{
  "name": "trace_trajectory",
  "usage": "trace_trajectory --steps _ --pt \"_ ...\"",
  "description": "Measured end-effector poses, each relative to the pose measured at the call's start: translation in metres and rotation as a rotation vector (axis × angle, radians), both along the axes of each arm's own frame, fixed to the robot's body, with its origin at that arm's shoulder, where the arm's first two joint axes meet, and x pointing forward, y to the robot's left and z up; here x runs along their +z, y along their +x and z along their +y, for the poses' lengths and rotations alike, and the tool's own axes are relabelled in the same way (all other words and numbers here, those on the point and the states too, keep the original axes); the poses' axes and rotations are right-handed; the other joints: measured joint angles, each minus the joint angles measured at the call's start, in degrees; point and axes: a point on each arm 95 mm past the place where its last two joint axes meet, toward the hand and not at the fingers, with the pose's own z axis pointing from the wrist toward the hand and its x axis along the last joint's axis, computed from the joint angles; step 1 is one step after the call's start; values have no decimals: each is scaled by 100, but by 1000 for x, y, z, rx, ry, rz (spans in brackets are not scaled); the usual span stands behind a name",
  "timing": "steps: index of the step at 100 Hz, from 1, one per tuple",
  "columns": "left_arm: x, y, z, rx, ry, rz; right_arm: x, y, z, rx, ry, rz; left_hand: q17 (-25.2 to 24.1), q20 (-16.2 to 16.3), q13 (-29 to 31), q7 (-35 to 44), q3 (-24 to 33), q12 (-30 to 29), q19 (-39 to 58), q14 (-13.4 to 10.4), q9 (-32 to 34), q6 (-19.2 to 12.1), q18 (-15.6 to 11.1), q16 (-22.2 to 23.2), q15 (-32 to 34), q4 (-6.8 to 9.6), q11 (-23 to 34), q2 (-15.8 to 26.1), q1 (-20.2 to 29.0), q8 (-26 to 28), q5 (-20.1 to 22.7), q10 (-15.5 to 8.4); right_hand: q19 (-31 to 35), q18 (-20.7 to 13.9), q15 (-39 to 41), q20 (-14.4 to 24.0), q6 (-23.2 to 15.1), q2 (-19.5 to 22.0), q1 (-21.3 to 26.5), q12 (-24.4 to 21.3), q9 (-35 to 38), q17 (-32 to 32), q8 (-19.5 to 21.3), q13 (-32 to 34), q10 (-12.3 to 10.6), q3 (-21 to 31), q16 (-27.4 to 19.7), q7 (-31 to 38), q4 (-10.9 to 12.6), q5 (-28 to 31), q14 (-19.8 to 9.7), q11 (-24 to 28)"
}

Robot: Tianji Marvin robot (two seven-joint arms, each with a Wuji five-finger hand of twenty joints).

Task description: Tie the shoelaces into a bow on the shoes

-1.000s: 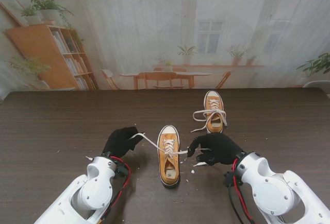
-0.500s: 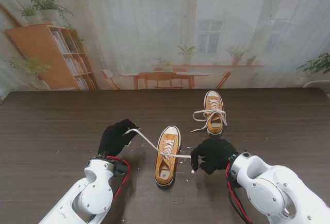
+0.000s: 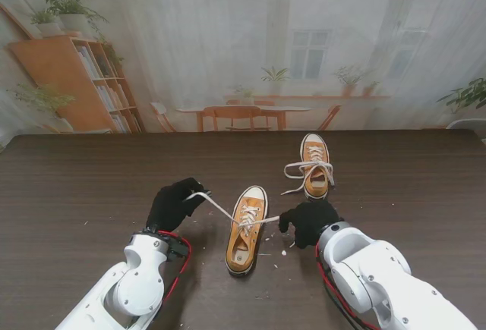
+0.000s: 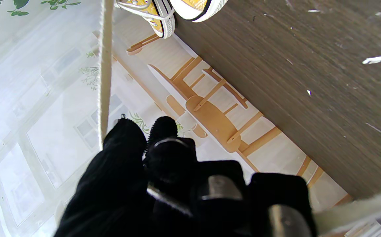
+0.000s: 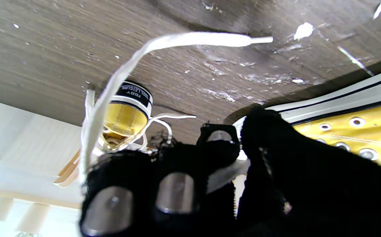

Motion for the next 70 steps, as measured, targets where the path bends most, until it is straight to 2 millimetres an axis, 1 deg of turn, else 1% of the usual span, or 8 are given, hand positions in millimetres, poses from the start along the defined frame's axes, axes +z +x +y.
trace_trajectory --steps 11,21,29,34,43,50,59,70 --pt "0 -1 0 -2 -2 1 -8 3 5 -50 65 -68 0 0 0 -22 0 0 2 0 1 0 0 0 1 0 1 0 0 -92 0 -1 0 111 -91 -104 361 220 -64 0 -180 -17 30 0 -16 -247 -139 -15 113 -888 1 0" --pt "0 -2 1 -7 -3 -1 -18 6 8 -96 188 -89 0 0 0 -436 41 -1 2 0 1 0 0 0 1 0 1 -60 113 -569 0 -1 0 183 -192 -167 419 232 -87 -67 -296 -42 88 0 -33 -360 -227 69 113 -1542 7 7" --pt "0 -4 3 -16 -5 -4 -26 8 10 -123 252 -104 0 0 0 -1373 96 -5 3 0 1 14 0 0 0 0 1 -129 173 -1341 -81 -1 0 244 -216 -188 421 232 -236 -138 -301 -49 90 0 -35 -364 -281 208 113 -1781 68 9" --pt "0 -4 3 -27 -6 -4 -29 9 11 -130 281 -141 0 0 0 -1881 203 -7 3 0 1 18 0 0 1 0 1 -131 230 -1506 -147 -1 0 262 -219 -193 421 222 -289 -202 -360 -51 91 0 -35 -364 -283 262 113 -1932 76 64" --pt "1 -5 2 -66 -22 -12 -33 11 12 -149 336 -195 0 0 0 -2749 568 -11 4 0 19 26 0 0 1 0 1 -134 208 -1642 -151 -1 0 296 -271 -225 316 168 -286 -239 -360 -52 91 0 -35 -364 -292 353 113 -1936 80 69" --pt "1 -6 1 -113 -81 -2 -35 10 13 -160 389 -205 0 -25 0 -3750 1369 -83 4 21 32 306 0 0 1 -66 -3 -139 -206 -1918 -151 -1 0 303 -283 -240 205 110 -286 -285 -361 -54 96 0 -35 -364 -347 439 113 -2018 94 69" --pt "-1 -5 -2 -175 -160 9 -36 10 15 -152 457 -225 0 -81 0 -4682 1926 -152 4 49 46 307 0 0 1 -67 -15 -271 -432 -2389 -136 10 0 472 -409 -277 -17 -8 -286 -356 -362 -63 150 0 -35 -359 -413 556 113 -2049 217 70" --pt "-6 -3 -9 -255 -203 23 -37 9 16 -147 522 -251 0 -90 0 -5203 2118 -210 4 83 49 311 0 0 0 -66 -75 -402 -656 -2681 18 54 0 571 -425 -290 -234 -178 -391 -475 -362 -67 160 0 -35 -347 -418 607 113 -1753 295 74"
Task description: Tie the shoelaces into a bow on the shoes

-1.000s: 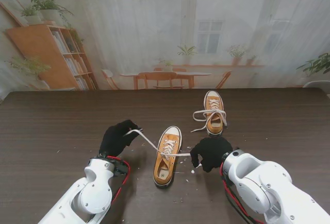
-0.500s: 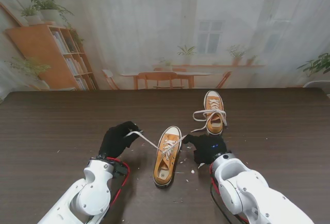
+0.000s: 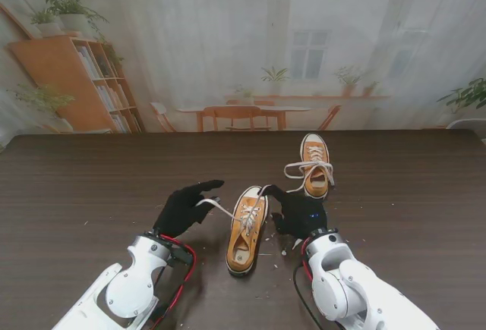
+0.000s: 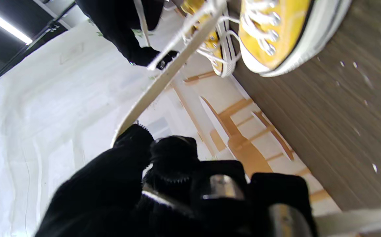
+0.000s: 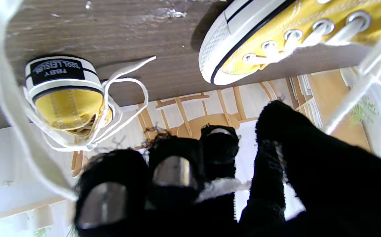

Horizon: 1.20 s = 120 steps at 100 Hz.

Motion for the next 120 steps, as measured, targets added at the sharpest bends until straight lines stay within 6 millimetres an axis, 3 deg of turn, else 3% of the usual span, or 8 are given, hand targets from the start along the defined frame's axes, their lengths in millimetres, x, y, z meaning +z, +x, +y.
trace_trajectory --steps 27,36,42,65,76,120 --pt "-16 5 -14 -89 -104 95 -2 -3 1 10 67 -30 0 -1 -2 -134 437 -71 1 68 8 4 0 0 0 0 -74 -293 33 -2 -14 69 0 89 -3 -3 -57 -105 -436 -74 11 -18 61 0 10 11 0 48 0 201 71 1" --pt "-21 7 -18 -131 -134 120 -2 -4 1 30 88 -49 0 -13 -2 -159 517 -80 2 77 9 17 0 0 0 0 -78 -351 -29 -3 -19 82 0 91 -3 -3 -59 -128 -466 -77 11 -18 62 0 13 13 0 48 0 201 71 1" --pt "-23 8 -21 -156 -139 113 -2 -5 1 40 94 -58 0 -34 -3 -172 588 -85 2 95 9 256 0 0 0 0 -79 -351 3 -3 -24 94 0 91 -3 -3 -60 -128 -466 -77 11 -19 62 0 13 13 0 48 0 201 72 1" --pt "-29 10 -33 -259 -190 159 -1 -6 1 72 107 -94 0 -38 -5 -175 726 -92 7 120 13 287 0 0 0 0 -134 -421 -5 -4 -24 122 0 93 -4 -3 -129 -128 -466 -79 12 -19 104 0 17 13 0 53 0 243 72 1" --pt "-30 9 -36 -278 -193 174 -1 -5 -1 81 112 -100 0 -40 -6 -318 780 -94 8 122 13 407 0 0 0 0 -134 -421 -5 -158 -113 125 0 93 -50 -3 29 -128 -466 -80 12 -19 228 0 18 55 0 190 0 292 72 1" --pt "-39 13 -40 -314 -191 246 -7 -3 -3 81 123 -130 0 -56 -5 -685 821 -102 9 126 13 346 1 0 0 0 -135 -421 -3 -394 -141 128 0 143 -64 -3 289 -185 -530 -90 26 -19 490 0 30 60 0 704 -1 626 132 1"
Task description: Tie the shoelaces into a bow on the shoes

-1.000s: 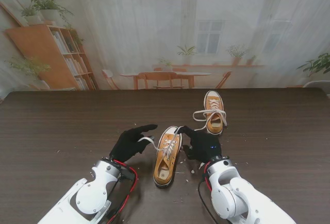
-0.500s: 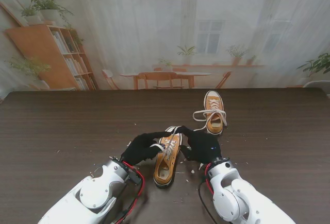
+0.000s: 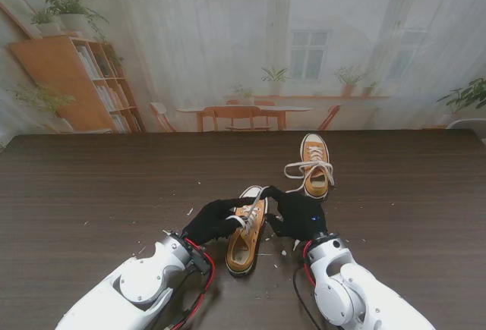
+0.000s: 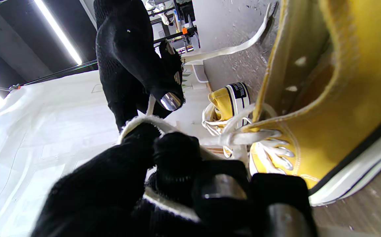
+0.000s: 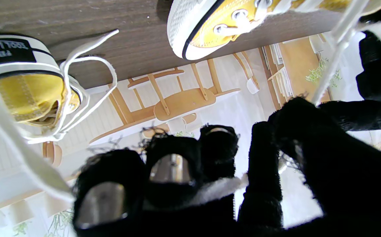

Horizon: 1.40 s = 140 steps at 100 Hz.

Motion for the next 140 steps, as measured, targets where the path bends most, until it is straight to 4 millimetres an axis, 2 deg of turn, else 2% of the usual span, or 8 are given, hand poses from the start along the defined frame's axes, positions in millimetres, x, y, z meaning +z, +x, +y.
trace_trajectory --steps 10,11,14,29,52,79,118,140 --pt "0 -1 1 3 1 2 0 0 1 -2 -4 -7 0 -2 0 -7 1 -2 0 0 0 7 0 0 0 0 0 0 0 -2 -1 0 0 1 -3 0 0 0 0 -1 0 0 32 0 0 1 0 2 0 -6 1 0" --pt "0 -1 1 3 1 2 0 0 1 -2 -4 -7 0 -2 0 24 1 -3 0 0 0 38 0 0 0 0 0 0 0 25 7 1 0 3 -5 0 -61 0 0 -1 0 0 -48 0 2 1 0 -185 0 -94 1 0" --pt "0 -2 1 5 5 0 0 0 1 -3 -6 -7 0 -2 0 499 1 -3 0 0 0 202 0 0 0 0 0 0 0 124 277 2 0 6 -7 0 -205 2 0 -1 0 -1 -104 0 8 1 0 -381 0 -289 3 0" --pt "5 -12 4 60 41 -39 3 0 5 -3 -22 -3 0 -3 0 555 1 -4 0 1 1 338 0 0 0 0 0 0 1 172 247 4 0 7 -44 0 -254 2 0 -1 0 -1 -126 0 9 2 0 -517 0 -391 3 0" --pt "7 -19 6 35 8 2 4 0 9 -2 0 -9 0 -4 0 478 1 -6 0 2 37 347 1 0 0 0 0 0 1 172 247 4 0 9 -44 1 -269 2 0 -2 0 -1 -129 0 9 2 0 -520 0 -392 3 0" --pt "0 -16 6 4 12 20 5 3 13 -3 8 -17 0 -4 0 693 1 -7 0 3 40 337 1 0 0 0 -1 0 1 261 310 5 0 10 -50 2 -281 16 -149 -4 0 -2 -136 0 9 2 0 -520 0 -392 3 0" --pt "-1 -18 6 -15 -2 23 -5 18 20 -23 59 18 0 -4 0 945 1 -7 1 3 43 343 1 0 0 0 -1 0 1 399 310 5 0 11 -41 63 -362 234 -474 -4 219 -2 -136 0 9 -340 35 -517 11 11 3 10" --pt "-1 -19 7 -23 -14 22 -12 27 26 -25 94 34 0 -5 0 967 1 -7 1 3 44 615 1 0 0 0 -1 1 1 420 307 5 0 11 13 76 -366 63 -697 -4 291 -2 -136 0 10 -373 94 -517 41 92 3 11"
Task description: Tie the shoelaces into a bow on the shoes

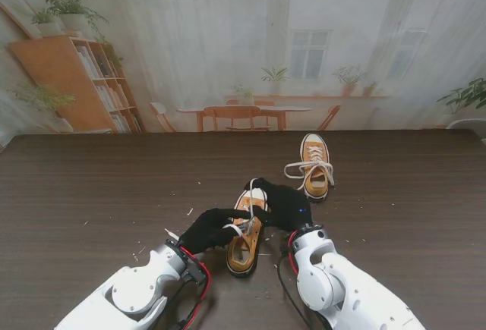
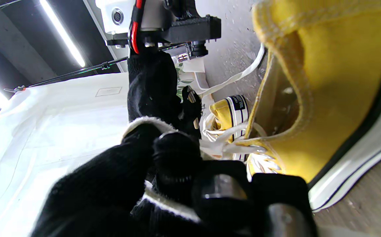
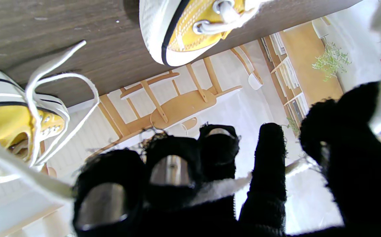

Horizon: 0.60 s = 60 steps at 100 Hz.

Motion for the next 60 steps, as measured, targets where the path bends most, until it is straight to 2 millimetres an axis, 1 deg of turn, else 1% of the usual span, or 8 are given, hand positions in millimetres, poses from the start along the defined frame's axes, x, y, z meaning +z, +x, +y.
trace_trajectory --steps 2,15,18,24,29,41,49,60 --pt "0 0 0 -2 -1 0 0 1 0 0 3 2 0 0 0 -3 0 0 0 0 0 10 0 0 0 0 0 1 0 3 -2 0 0 0 1 0 0 -40 -36 0 0 0 0 0 0 6 4 0 -40 2 0 0" --pt "-1 -1 1 -14 -5 -1 -4 5 2 -3 30 20 0 0 0 -23 0 -1 0 0 1 90 0 0 0 0 0 1 0 30 -6 0 0 0 15 56 -1 -176 -347 0 0 0 0 0 9 69 64 0 -43 96 0 0" --pt "-1 -1 1 -17 -5 -1 -6 7 3 -4 35 23 0 0 0 -23 0 -1 0 0 1 90 0 0 0 0 0 1 0 31 -6 0 0 0 15 57 -1 -184 -358 0 0 0 0 0 18 69 64 0 -105 134 0 0" --pt "-1 -1 0 -24 -4 -2 -8 9 4 -4 41 27 0 0 0 -15 0 -1 0 0 1 90 0 0 0 0 0 1 0 35 -6 0 0 0 16 58 -2 -192 -418 0 0 0 0 0 27 69 66 0 -105 212 0 0" --pt "-1 -2 0 -28 -3 -3 -9 10 5 -4 41 26 0 0 0 -10 0 -1 0 0 1 90 0 0 0 0 0 1 0 38 -6 0 0 0 59 63 -2 -191 -418 0 161 0 0 0 32 69 119 0 -105 315 0 7" --pt "0 -3 -1 -32 -2 -8 -13 15 6 -16 53 26 0 0 0 -10 0 -1 1 0 1 90 0 0 0 0 0 2 0 38 -6 0 0 74 94 129 -7 56 -418 0 292 0 0 0 40 33 191 -2 -105 630 73 13" --pt "2 -4 -1 -32 -3 -10 -14 17 7 -23 59 29 0 0 0 -10 0 -1 1 0 1 90 0 0 0 0 0 2 0 38 -6 0 0 111 136 138 -18 219 -418 0 356 0 0 0 53 88 208 -2 -105 704 79 13" --pt "2 -5 -1 -34 -2 -11 -14 19 8 -27 68 29 0 0 0 -10 0 -1 1 0 1 90 0 0 0 0 -1 3 1 38 -6 0 0 128 139 147 -57 229 -420 0 356 0 0 0 81 85 213 -2 -105 708 84 13"
